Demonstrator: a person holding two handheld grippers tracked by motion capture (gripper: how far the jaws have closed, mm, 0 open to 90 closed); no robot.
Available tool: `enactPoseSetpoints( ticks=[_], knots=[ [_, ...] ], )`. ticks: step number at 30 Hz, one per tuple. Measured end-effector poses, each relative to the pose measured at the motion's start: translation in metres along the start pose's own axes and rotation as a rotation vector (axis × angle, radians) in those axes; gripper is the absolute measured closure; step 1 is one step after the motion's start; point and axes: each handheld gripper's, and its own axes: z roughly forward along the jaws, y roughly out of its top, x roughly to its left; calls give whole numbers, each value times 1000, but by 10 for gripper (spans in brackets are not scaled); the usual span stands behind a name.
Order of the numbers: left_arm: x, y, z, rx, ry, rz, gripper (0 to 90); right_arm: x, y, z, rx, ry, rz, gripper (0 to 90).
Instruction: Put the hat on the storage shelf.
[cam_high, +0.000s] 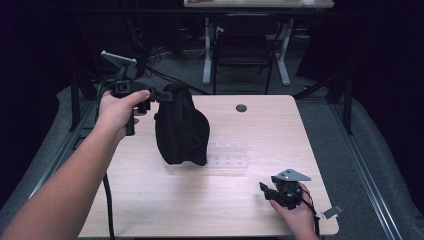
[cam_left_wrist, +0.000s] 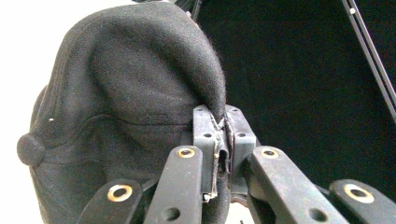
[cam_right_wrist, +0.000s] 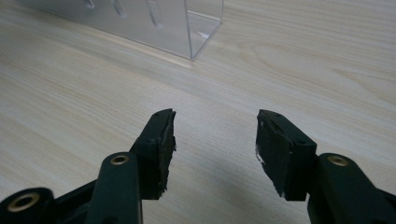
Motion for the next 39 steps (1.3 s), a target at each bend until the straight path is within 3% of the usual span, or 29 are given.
enactPoseSetpoints(
  ticks=[2, 4, 5, 13, 15, 20, 29, 33, 35, 36, 39],
  knots=[
    [-1, 0, 0, -1, 9, 7, 856, 2, -1, 3, -33, 14, 28, 464],
    [-2, -1, 2, 2, 4, -2, 855, 0, 0, 0, 2, 0, -4, 464],
    [-3, -2, 2, 5, 4, 9, 855, 2, -1, 2, -28, 13, 21, 465],
    [-10, -3, 10, 10, 12, 25, 855, 4, -1, 2, -30, 15, 17, 464],
    [-12, -4, 11, 7, 20, 13, 855, 3, -1, 1, -24, 12, 13, 465],
    [-16, -4, 18, 19, 1, 33, 855, 4, 0, 2, -33, 17, 17, 465],
    [-16, -3, 25, 13, -13, 28, 854, 8, 3, 2, -24, 22, 0, 473],
    [-18, -4, 30, 17, -32, 31, 854, 13, 7, 2, -20, 28, -19, 485],
    [-18, -3, 33, 18, -36, 39, 855, 15, 14, -2, 6, 26, -58, 499],
    [-18, -3, 34, 16, -38, 31, 854, 18, 15, 0, -25, 43, -33, 499],
    [-18, -4, 37, 15, -49, 32, 855, 21, 23, -2, -43, 51, -47, 513]
  ],
)
